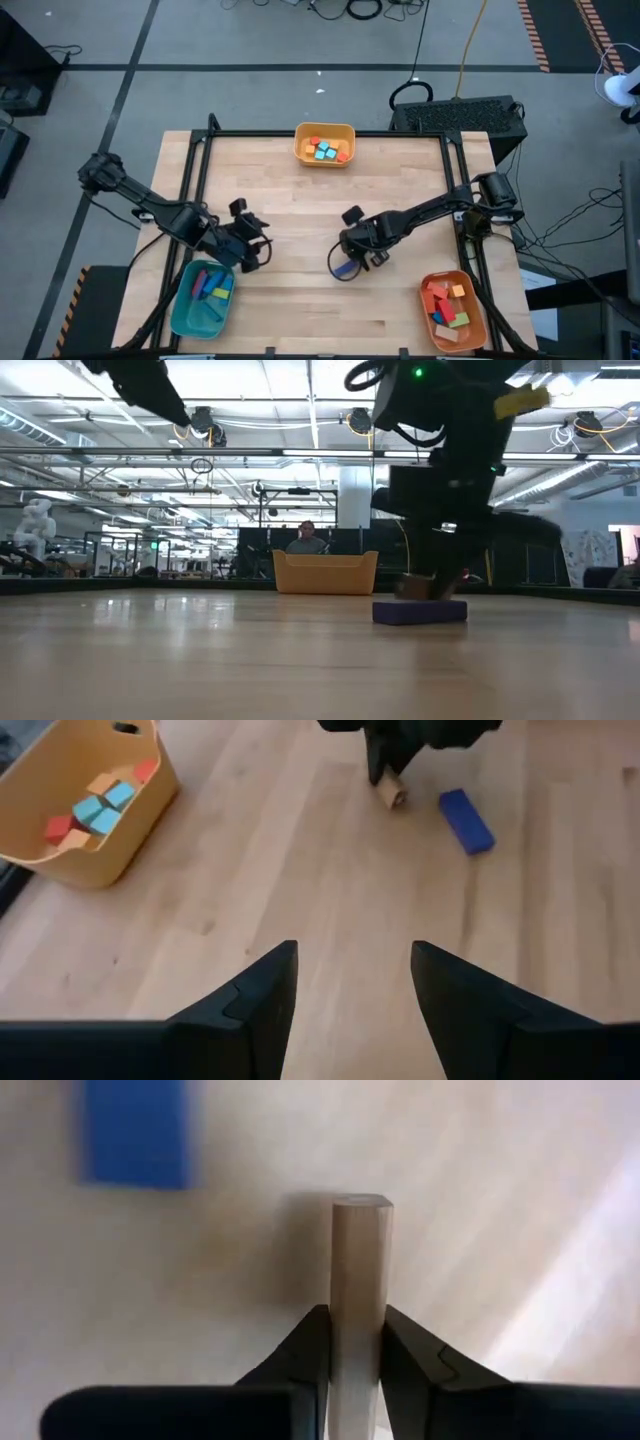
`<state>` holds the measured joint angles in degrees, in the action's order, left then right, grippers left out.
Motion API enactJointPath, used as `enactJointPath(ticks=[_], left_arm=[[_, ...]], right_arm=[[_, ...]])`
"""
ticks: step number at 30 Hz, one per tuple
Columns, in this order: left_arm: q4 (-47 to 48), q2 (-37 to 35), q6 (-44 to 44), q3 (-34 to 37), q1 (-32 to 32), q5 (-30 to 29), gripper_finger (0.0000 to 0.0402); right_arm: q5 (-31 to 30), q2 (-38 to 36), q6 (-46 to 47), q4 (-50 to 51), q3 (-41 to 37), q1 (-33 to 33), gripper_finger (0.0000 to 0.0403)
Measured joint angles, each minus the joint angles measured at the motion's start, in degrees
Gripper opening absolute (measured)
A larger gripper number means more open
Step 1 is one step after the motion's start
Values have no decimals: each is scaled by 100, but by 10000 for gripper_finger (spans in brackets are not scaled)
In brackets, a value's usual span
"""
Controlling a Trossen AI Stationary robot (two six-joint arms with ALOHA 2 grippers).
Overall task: Sort blocks by size
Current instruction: Put the small brown rectangle block into the green bin
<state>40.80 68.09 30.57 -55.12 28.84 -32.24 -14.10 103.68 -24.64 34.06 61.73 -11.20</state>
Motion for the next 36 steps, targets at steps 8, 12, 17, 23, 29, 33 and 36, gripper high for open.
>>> enactJointPath(ticks=[8, 12, 17, 23, 29, 33, 36], left_arm=[[-512, 660, -215, 311, -2, -817, 199], [-1045, 1183, -807, 311, -78, -898, 199], [-2185, 1743, -1600, 311, -254, -912, 199], [-3048, 2124, -2092, 311, -433, -909, 199], [-3144, 2184, -2057, 309, -594, -846, 199], [-3157, 2184, -2055, 308, -640, -827, 199], [-3172, 2184, -2055, 308, -645, -822, 199]], right_arm=[[-255, 0, 1015, -654, -2, 0, 46], [-278, 0, 1053, -1531, -2, 0, 45], [-283, -2, 1075, -2529, -2, 0, 45], [-323, -4, 1075, -2859, -2, 0, 44], [-923, -4, 1199, -2876, -2, -15, 44], [-1008, -4, 1200, -2956, -2, -15, 44], [-1013, -7, 1200, -2965, -2, -15, 44]])
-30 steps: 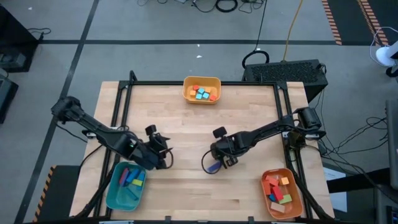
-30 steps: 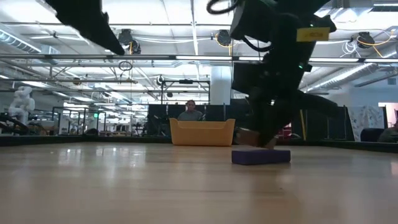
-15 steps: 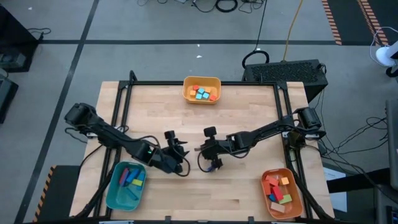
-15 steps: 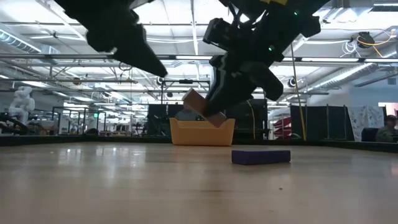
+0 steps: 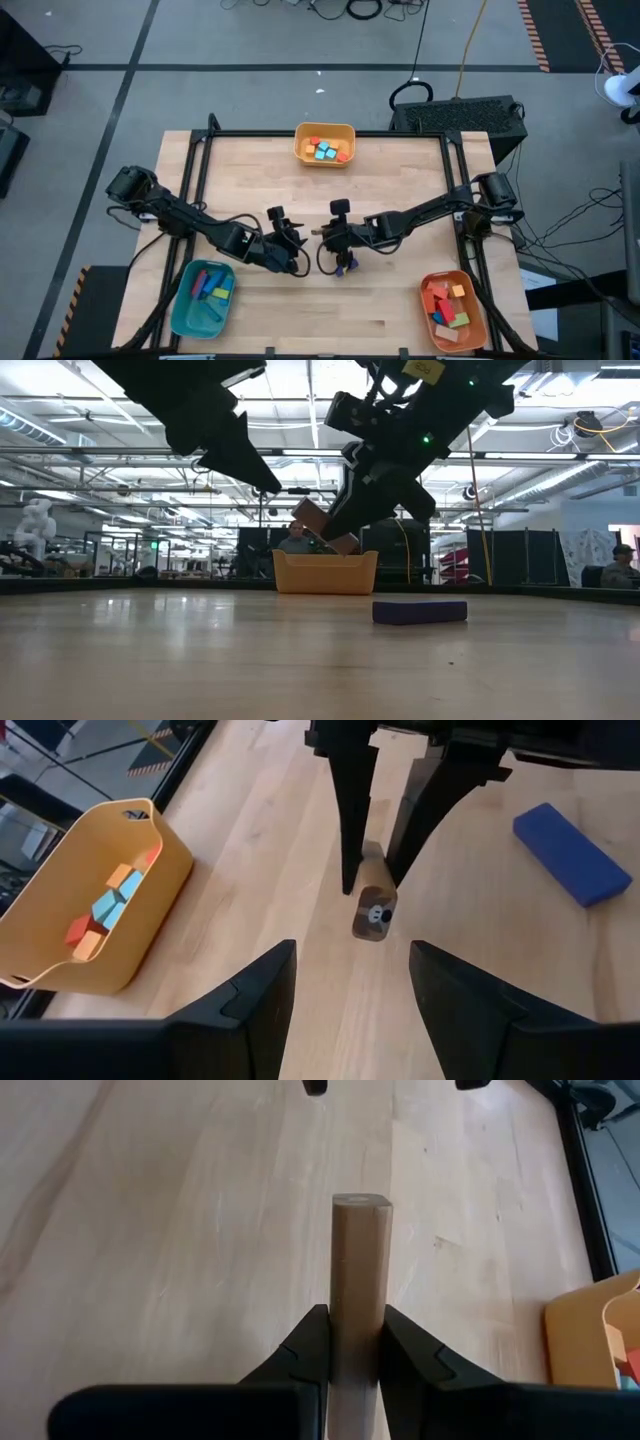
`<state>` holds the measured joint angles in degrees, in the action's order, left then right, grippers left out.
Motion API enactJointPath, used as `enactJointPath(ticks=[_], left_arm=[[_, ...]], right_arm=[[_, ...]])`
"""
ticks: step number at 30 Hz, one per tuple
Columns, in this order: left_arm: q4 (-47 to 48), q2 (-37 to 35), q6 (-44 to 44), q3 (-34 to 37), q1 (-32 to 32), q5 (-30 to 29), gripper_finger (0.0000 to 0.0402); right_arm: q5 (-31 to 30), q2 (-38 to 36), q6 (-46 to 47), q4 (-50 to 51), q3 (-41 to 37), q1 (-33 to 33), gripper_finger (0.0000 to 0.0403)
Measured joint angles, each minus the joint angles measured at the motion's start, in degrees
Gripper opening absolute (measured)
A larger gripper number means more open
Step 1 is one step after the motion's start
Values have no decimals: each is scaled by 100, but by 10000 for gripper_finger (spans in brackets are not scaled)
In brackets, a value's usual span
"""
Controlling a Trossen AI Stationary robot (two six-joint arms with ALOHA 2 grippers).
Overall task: Sort blocks by size
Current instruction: Put the small brown rectangle block into the green bin
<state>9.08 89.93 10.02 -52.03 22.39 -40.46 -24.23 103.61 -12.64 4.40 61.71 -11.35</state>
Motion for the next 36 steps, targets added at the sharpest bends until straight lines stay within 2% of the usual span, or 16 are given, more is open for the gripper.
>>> enactJointPath(ticks=[15, 27, 31, 36], left_arm=[[-172, 0, -601, -4, -4, 290, 199], [-381, 0, -766, -4, -35, 367, 198], [-456, 102, -799, -4, -50, 591, 189], [-558, 420, -893, -4, -107, 592, 169]], right_arm=[[19, 0, -170, -675, 0, -37, 44], [55, 0, -155, -682, 2, -64, 44], [53, 0, -155, -775, 2, -145, 44], [58, 0, -172, -965, 2, -238, 44]])
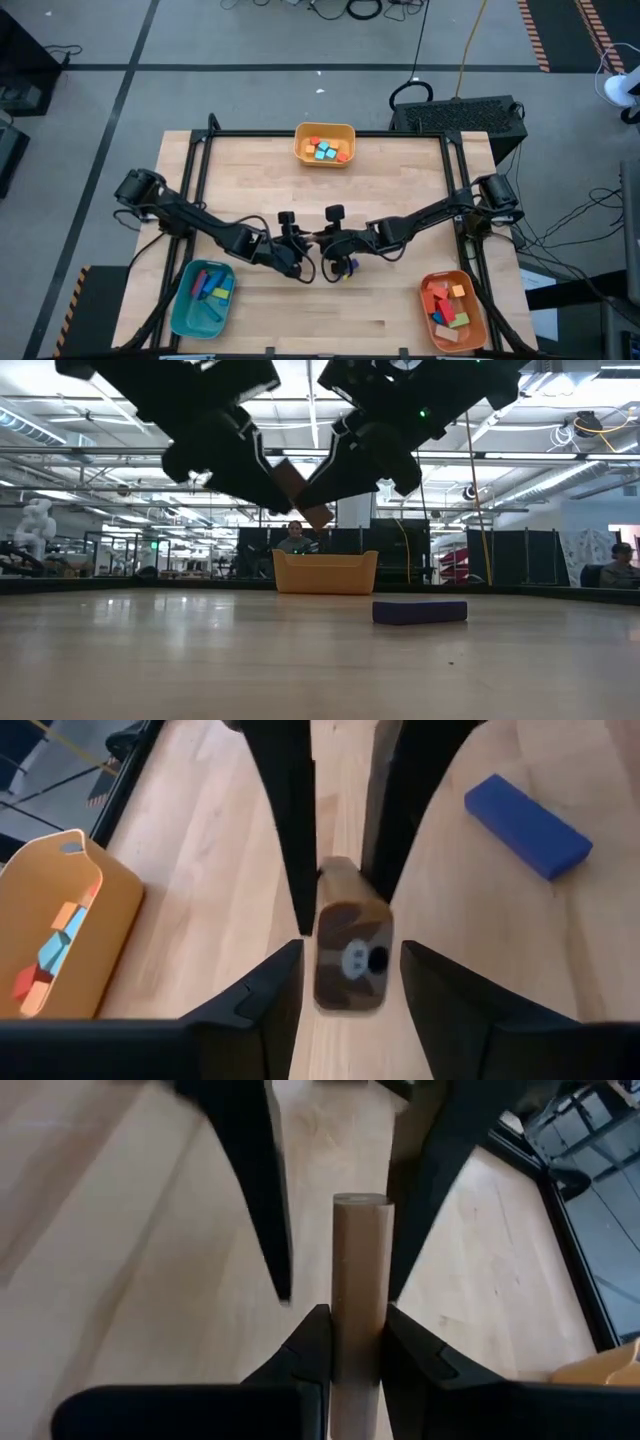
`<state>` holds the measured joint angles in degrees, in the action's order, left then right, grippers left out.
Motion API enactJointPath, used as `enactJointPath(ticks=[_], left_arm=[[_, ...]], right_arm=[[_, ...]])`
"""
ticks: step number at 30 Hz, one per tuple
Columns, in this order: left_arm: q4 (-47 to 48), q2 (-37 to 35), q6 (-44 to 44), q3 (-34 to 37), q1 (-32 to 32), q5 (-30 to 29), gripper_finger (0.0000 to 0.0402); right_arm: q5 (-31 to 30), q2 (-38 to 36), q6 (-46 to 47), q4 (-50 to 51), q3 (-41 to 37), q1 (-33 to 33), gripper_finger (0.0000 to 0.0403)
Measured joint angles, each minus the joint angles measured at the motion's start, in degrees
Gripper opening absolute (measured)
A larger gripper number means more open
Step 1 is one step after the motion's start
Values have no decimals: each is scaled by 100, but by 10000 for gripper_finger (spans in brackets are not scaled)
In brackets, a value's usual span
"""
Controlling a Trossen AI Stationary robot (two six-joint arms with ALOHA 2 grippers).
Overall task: Sort blocks by size
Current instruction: Put the small brown rectangle block into the green bin
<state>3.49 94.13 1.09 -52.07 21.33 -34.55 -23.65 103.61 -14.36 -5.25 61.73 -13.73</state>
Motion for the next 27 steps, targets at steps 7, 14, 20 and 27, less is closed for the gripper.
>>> enactJointPath(ticks=[7, 14, 20, 27], left_arm=[[-272, 110, -157, 2, -3, -25, 150], [-272, 68, -303, 7, -3, -21, 148], [-388, 46, -360, -10, 6, -25, 148], [-335, 44, -507, -10, -18, -18, 147]], right_arm=[[4, -2, -1, 6, 0, -1, 44], [-1, -11, 8, 106, 4, 2, 44], [-1, 0, 73, 297, -2, 10, 44], [-3, 0, 196, 375, -2, 28, 44]])
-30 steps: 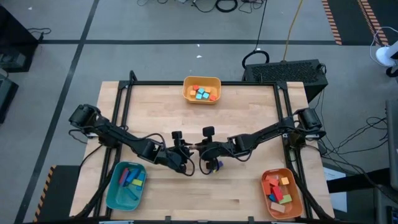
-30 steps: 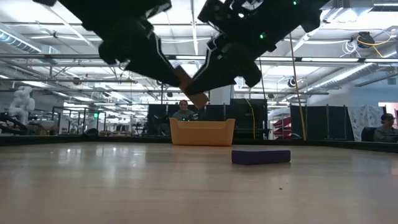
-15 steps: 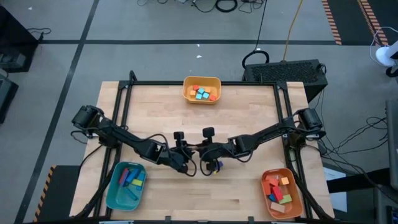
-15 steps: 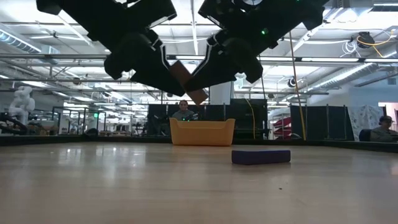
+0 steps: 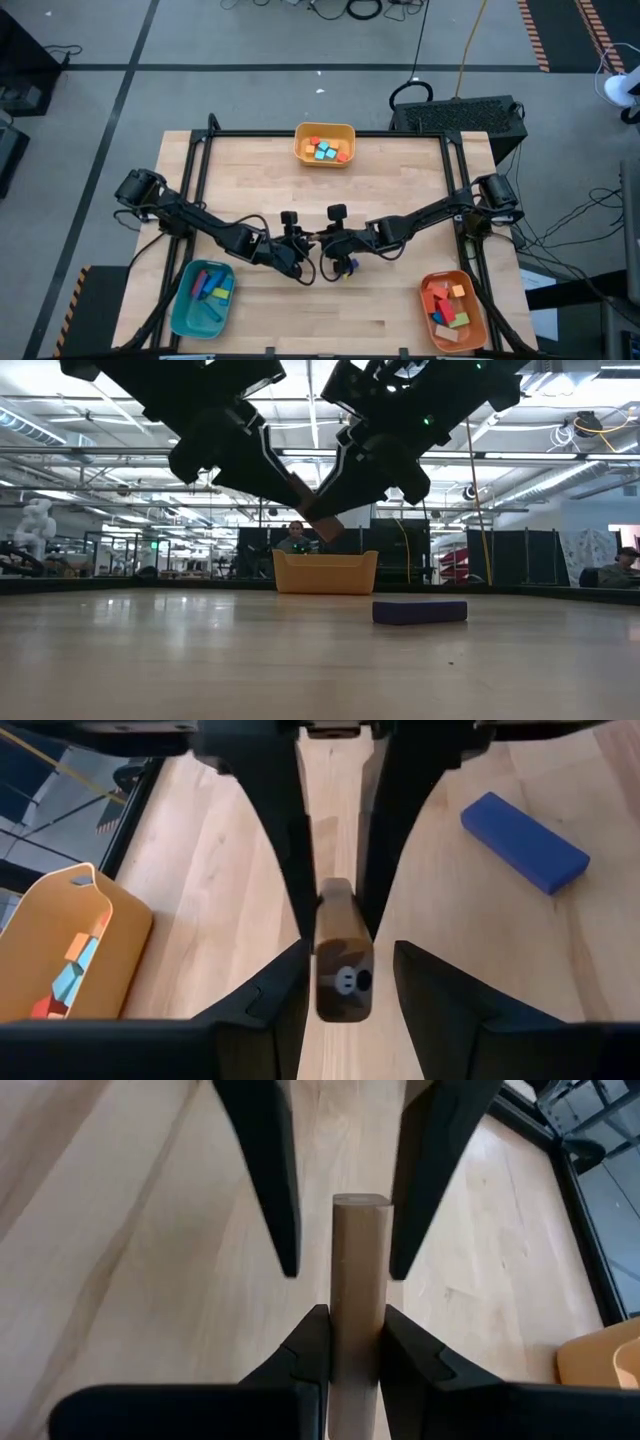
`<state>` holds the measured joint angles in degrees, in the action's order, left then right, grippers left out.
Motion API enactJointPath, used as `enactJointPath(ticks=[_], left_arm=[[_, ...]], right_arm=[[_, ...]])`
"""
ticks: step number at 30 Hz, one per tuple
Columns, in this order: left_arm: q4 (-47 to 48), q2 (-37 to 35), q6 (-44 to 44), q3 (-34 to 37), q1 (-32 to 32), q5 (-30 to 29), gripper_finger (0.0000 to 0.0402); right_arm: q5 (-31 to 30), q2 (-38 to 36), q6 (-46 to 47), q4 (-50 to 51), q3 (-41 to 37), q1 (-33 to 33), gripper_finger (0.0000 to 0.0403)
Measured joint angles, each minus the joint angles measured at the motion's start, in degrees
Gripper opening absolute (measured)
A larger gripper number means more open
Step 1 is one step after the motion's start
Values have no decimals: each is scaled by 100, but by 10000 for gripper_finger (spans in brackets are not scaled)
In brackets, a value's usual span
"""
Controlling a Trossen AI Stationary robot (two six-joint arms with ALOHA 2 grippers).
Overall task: Sort blocks by size
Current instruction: Put the small brown rectangle block into the green bin
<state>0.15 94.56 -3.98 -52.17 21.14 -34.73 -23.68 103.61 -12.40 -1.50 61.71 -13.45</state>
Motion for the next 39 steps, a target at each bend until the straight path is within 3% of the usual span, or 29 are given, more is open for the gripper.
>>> enactJointPath(ticks=[8, 16, 19, 29, 39], left_arm=[[-94, 2, 3, 1, -13, 16, 142], [-233, 7, -143, 1, -19, 21, 74], [-231, 7, -139, 1, -19, 23, 66], [-225, 9, -130, 5, -17, -136, 77], [-221, 9, 215, 7, -2, -673, 68]], right_arm=[[0, 0, -9, 28, 0, 0, 44], [0, 0, 42, 84, 0, -4, 44], [2, 0, 91, 93, 0, -4, 47], [-37, 0, 153, 89, 0, -2, 111], [-1048, -11, 762, 709, 0, -2, 117]])
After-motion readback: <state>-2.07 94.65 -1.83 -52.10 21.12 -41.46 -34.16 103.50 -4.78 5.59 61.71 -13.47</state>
